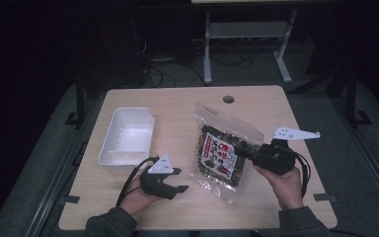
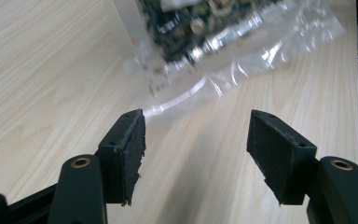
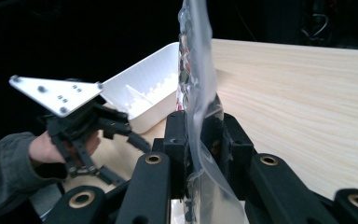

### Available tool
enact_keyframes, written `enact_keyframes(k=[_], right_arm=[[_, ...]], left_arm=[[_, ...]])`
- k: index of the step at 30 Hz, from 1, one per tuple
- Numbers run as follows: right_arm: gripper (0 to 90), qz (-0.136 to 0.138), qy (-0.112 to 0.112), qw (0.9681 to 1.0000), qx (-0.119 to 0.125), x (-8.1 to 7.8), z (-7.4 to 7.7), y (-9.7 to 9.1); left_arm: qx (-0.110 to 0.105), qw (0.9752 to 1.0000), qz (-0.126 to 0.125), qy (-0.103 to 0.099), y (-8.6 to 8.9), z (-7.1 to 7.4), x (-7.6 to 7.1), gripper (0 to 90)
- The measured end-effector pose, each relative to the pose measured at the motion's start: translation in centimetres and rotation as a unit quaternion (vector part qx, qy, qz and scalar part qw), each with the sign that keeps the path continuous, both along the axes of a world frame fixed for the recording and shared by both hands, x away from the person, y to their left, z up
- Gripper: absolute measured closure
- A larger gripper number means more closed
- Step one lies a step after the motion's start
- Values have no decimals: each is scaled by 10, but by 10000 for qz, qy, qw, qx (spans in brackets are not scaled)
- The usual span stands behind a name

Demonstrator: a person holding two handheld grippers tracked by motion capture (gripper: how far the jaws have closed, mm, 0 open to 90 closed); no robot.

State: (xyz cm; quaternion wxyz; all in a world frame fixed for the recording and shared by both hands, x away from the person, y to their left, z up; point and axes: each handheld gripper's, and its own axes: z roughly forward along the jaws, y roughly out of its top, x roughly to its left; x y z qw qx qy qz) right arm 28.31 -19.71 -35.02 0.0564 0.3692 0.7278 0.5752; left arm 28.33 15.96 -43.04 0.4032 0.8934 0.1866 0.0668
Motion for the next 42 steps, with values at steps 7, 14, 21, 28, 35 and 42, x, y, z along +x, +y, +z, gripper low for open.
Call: enact_keyframes(k=[7,14,21,28,35,42], right_arm=[[757,-270,-98,9996,-82,7,12,0],[756,-391,-162,9991,-58,15,21,4],[756,-413,-253,9988,-102,24,32,18],[757,-382,-390,9985,-86,35,43,37],[757,-293,-563,9980,-51,46,58,65],[757,-249,-680,9974,40,56,69,87]], left_arm=[[48,9999,60,112,13,-1,-8,289],[148,9998,39,83,22,-2,-15,273],[110,9999,33,69,29,0,-22,263],[165,9999,27,9,37,1,-27,257],[155,9999,54,-1,43,1,-31,254],[185,9998,18,-44,48,2,-36,250]])
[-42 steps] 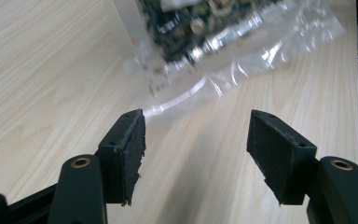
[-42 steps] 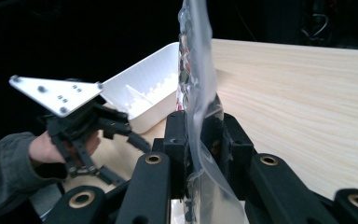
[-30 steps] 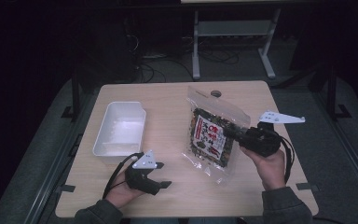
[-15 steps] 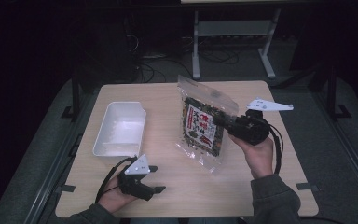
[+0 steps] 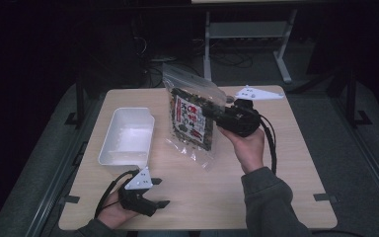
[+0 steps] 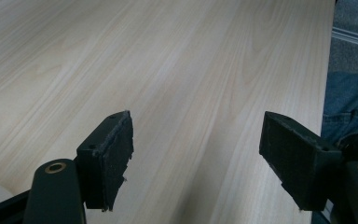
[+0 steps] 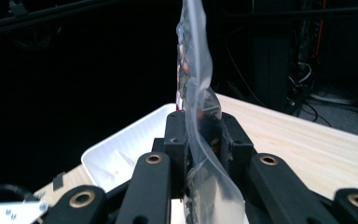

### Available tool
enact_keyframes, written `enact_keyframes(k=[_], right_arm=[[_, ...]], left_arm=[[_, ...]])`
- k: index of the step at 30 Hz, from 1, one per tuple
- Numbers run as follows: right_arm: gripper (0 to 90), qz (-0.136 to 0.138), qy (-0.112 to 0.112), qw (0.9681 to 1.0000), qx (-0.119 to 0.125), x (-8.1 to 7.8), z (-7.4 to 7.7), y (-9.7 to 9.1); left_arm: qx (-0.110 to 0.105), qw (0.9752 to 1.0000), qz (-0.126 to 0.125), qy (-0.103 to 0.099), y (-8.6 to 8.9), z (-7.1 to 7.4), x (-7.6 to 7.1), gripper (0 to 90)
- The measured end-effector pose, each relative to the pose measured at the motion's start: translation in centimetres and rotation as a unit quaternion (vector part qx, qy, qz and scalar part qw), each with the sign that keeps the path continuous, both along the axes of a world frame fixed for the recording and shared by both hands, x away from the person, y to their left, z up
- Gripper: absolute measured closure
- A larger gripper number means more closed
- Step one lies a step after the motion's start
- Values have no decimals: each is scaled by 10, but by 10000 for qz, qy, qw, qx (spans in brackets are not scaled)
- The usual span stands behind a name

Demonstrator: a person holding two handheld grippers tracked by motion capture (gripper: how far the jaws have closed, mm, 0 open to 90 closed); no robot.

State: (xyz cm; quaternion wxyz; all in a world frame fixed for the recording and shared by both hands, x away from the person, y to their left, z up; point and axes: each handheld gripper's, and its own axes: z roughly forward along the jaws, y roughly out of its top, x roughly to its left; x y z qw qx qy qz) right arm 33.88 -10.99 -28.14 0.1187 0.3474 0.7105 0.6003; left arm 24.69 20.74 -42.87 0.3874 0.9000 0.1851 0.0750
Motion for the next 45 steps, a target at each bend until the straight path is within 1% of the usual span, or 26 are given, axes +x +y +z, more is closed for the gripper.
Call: enact_keyframes(k=[3,4,7,10,11,12,13,14,18,21,22,23,25,28,30,31,33,39,41,42,43,45], right_arm=[[757,0,-22,10000,15,5,3,10],[757,-6,-41,10000,76,9,3,16],[757,-8,-42,9999,146,13,4,22],[757,-21,-62,9999,154,17,5,31],[758,-27,-85,9998,193,21,6,38],[757,-23,-56,9997,254,23,7,42],[757,-23,-56,9997,254,23,7,42],[758,-9,-65,9996,285,25,7,47],[759,33,-139,9996,227,30,12,71],[759,60,-151,9997,191,35,14,87],[759,76,-161,9997,181,38,15,96],[759,76,-161,9997,181,38,15,96],[759,74,-158,9996,216,41,15,104],[759,46,-156,9997,208,46,14,117],[760,-52,-164,9996,201,51,10,128],[760,-52,-164,9996,201,51,10,128],[760,-117,-146,9996,208,54,8,134],[762,-314,-179,9991,220,64,2,151],[762,-332,-174,9992,158,68,0,158],[763,-357,-165,9991,131,73,-3,165],[763,-357,-165,9991,131,73,-3,165],[763,-354,-155,9991,167,76,-5,171]], left_arm=[[2,10000,9,3,3,0,-1,248],[-11,10000,-13,2,4,0,-2,248],[-20,10000,-13,-14,5,1,-3,248],[-22,10000,-2,-36,7,1,-5,248],[12,10000,-8,-39,9,1,-5,247],[12,10000,-8,-39,9,1,-5,247],[15,10000,-9,-36,9,1,-5,247],[13,10000,-14,-29,9,0,-5,248],[12,10000,-10,-37,11,1,-6,248],[21,10000,-7,-38,13,1,-7,248],[32,10000,-2,-44,14,1,-7,248],[23,10000,3,-55,14,1,-7,248],[5,10000,22,-47,16,2,-8,247],[-44,10000,46,-54,18,3,-8,247],[0,10000,63,-77,19,2,-8,247],[40,9999,53,-87,19,2,-8,247],[89,9999,52,-112,19,1,-8,248],[44,9999,88,-87,22,1,-10,247],[54,9999,83,-85,23,1,-9,247],[56,9999,86,-85,23,1,-9,247],[76,9999,84,-93,23,0,-8,247],[72,9999,103,-84,23,0,-8,247]])
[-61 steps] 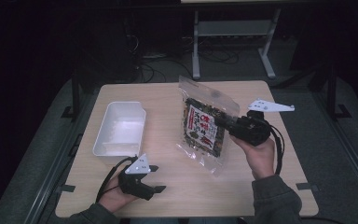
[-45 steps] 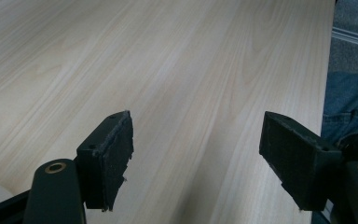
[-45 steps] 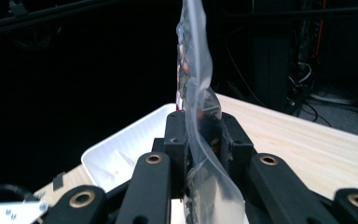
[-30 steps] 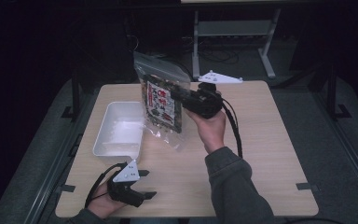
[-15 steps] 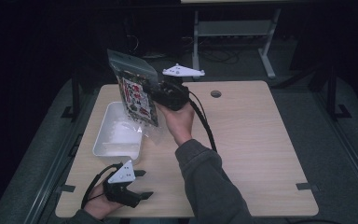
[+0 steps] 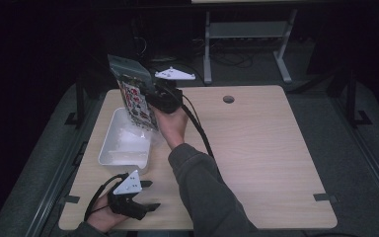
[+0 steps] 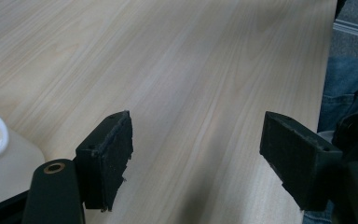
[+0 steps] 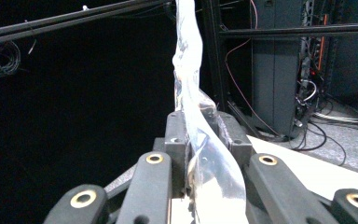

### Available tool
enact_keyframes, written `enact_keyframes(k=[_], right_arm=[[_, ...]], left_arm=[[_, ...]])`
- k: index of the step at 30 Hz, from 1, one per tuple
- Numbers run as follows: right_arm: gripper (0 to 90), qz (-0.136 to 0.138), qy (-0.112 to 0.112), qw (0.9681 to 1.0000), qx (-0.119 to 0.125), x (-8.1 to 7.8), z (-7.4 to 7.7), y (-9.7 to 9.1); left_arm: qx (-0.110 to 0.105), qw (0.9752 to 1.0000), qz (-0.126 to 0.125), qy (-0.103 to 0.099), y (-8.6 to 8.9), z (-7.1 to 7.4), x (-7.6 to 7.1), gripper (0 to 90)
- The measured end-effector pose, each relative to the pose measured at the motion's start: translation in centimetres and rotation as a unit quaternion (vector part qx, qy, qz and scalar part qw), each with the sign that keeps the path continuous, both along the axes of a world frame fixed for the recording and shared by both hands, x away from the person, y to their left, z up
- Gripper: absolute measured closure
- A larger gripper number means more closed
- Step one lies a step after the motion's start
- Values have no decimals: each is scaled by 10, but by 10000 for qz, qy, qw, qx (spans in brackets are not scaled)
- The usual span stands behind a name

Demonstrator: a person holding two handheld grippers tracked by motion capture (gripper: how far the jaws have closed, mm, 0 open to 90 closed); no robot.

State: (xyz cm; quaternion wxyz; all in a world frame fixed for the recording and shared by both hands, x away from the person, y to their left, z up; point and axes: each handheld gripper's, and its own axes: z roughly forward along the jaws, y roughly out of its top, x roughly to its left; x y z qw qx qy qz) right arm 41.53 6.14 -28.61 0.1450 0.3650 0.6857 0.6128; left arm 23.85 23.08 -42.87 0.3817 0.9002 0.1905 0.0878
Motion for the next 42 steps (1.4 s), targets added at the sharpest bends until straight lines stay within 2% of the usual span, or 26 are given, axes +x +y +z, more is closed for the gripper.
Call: enact_keyframes(k=[5,11,16,17,23,26,30,37,39,40,42], right_arm=[[764,-43,-67,10000,-26,7,-4,19],[764,-45,10,10000,-12,17,-14,40],[764,-104,20,9998,-145,21,-28,53],[763,-104,19,9998,-165,23,-35,56],[756,-81,60,9996,-274,25,-50,58],[744,-45,99,9995,-298,26,-49,54],[701,160,219,9980,-572,27,-48,49],[683,292,447,9953,-813,31,-45,43],[702,253,495,9949,-840,31,-44,42],[731,100,467,9947,-909,28,-43,43],[751,98,512,9957,-765,25,-43,43]], left_arm=[[5,10000,-2,-25,0,0,0,248],[-11,10000,-6,-27,1,0,1,247],[5,10000,-20,-33,2,0,2,247],[0,10000,-18,-36,2,0,2,247],[-30,10000,29,-21,3,0,3,247],[-41,10000,39,-21,3,0,3,246],[-51,10000,43,-26,3,0,3,244],[-59,10000,49,-26,3,1,3,244],[-77,10000,54,-19,3,1,3,244],[-80,10000,53,-17,3,0,3,244],[-79,10000,51,-14,3,0,3,244]])
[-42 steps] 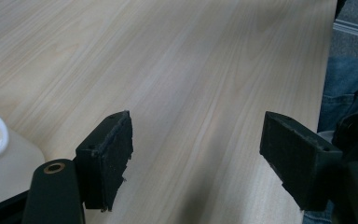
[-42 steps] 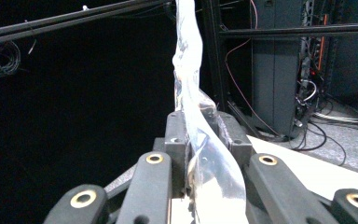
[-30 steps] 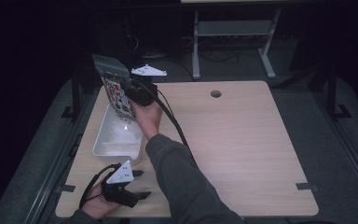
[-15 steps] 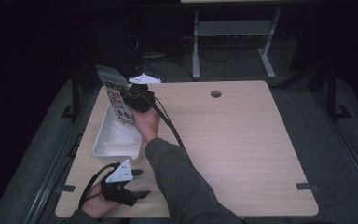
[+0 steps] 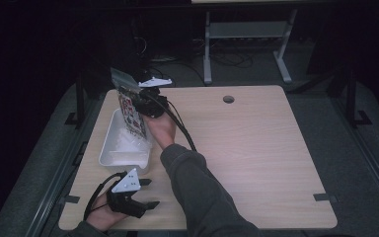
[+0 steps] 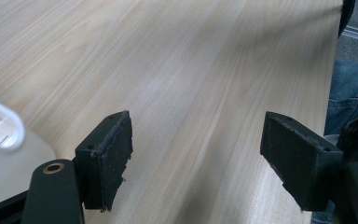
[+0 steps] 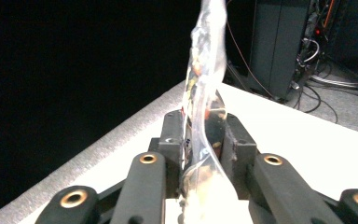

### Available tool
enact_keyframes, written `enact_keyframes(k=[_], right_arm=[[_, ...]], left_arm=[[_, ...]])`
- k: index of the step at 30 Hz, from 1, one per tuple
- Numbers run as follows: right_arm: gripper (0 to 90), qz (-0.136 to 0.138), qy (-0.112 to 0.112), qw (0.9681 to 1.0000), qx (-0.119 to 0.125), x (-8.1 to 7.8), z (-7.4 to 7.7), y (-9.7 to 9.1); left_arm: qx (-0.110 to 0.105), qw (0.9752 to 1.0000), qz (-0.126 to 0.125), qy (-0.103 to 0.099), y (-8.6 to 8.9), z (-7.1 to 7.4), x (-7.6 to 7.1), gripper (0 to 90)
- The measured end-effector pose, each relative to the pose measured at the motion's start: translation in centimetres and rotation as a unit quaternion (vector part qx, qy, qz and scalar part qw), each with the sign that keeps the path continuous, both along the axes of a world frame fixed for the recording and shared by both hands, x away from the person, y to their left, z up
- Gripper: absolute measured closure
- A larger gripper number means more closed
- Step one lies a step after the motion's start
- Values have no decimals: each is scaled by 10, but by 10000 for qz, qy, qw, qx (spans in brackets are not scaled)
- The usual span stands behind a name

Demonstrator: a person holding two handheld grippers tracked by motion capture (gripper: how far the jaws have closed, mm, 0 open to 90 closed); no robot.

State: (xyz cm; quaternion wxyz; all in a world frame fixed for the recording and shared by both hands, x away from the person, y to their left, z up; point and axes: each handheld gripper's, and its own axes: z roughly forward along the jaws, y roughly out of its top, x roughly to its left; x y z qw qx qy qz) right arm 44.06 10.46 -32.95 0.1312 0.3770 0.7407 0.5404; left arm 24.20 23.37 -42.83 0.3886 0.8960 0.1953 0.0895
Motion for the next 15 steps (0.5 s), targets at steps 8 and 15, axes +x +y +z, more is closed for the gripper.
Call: enact_keyframes(k=[8,15], right_arm=[[762,-345,-305,9987,199,-20,-1,10],[765,-826,-555,9938,503,-32,-7,20]], left_arm=[[9,10000,-9,-11,1,0,0,244],[25,10000,-19,-1,2,0,0,244]])
